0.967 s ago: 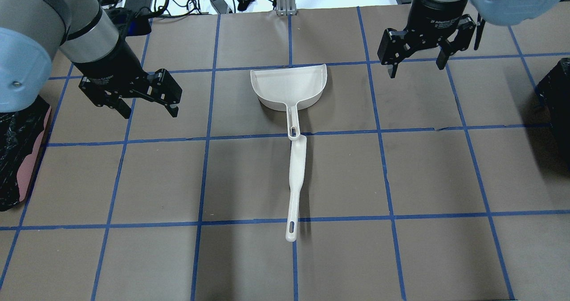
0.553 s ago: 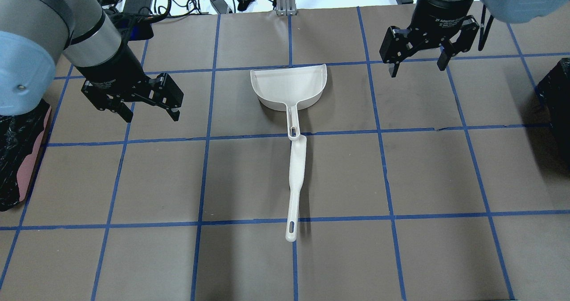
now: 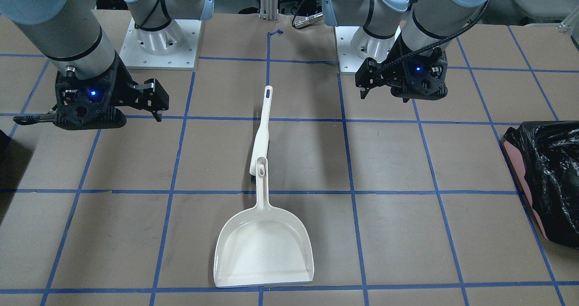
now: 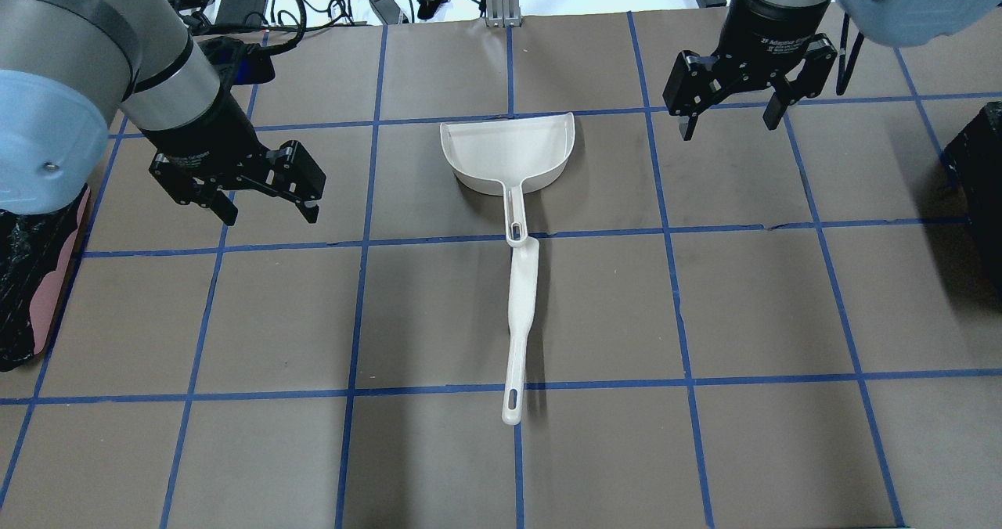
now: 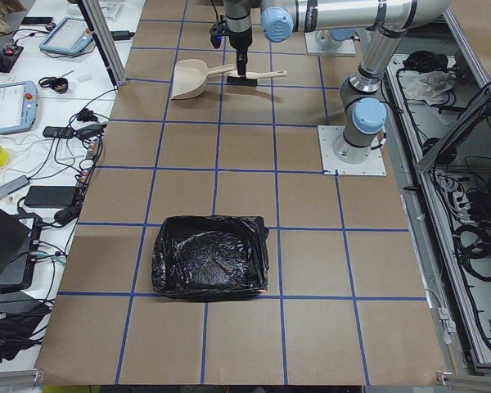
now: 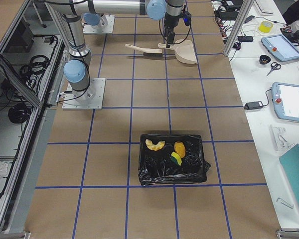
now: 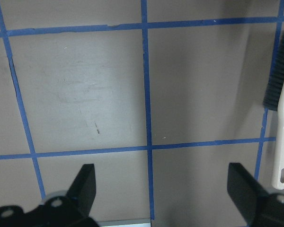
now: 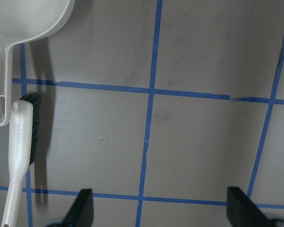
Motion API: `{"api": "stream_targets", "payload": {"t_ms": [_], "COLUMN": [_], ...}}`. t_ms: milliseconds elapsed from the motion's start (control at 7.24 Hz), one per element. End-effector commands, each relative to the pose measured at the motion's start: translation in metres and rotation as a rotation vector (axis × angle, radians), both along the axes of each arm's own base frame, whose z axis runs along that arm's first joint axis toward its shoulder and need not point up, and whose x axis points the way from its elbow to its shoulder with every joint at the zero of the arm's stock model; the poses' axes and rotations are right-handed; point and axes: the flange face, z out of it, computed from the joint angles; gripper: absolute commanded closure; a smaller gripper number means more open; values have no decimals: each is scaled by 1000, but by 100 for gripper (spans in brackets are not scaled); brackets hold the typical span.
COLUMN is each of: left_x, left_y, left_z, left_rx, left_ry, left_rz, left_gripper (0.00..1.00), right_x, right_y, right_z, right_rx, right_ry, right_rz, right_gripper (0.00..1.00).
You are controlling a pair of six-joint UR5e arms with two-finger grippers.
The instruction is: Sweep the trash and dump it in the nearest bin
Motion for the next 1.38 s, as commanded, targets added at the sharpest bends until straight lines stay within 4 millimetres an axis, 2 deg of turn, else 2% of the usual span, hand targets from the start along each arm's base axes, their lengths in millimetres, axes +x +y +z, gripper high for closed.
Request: {"api": "stream_targets", "payload": {"t_ms": [0, 691, 1244], "left_x": [2, 2, 1], "left_y": [-4, 5, 7], "left_z": [-6, 11, 9], "left_rx": [9, -14, -8], "left_ry": [1, -11, -13], "left_rz": [4, 87, 75], "left_gripper": [0, 0, 0], "right_x": [0, -2, -2], "right_y": [0, -1, 8], "right_z": [0, 1, 14], "right_rx": [-4, -7, -27], "right_ry": [0, 1, 4], "right_rz": [3, 10, 11], "right_gripper": [1, 0, 0]}}
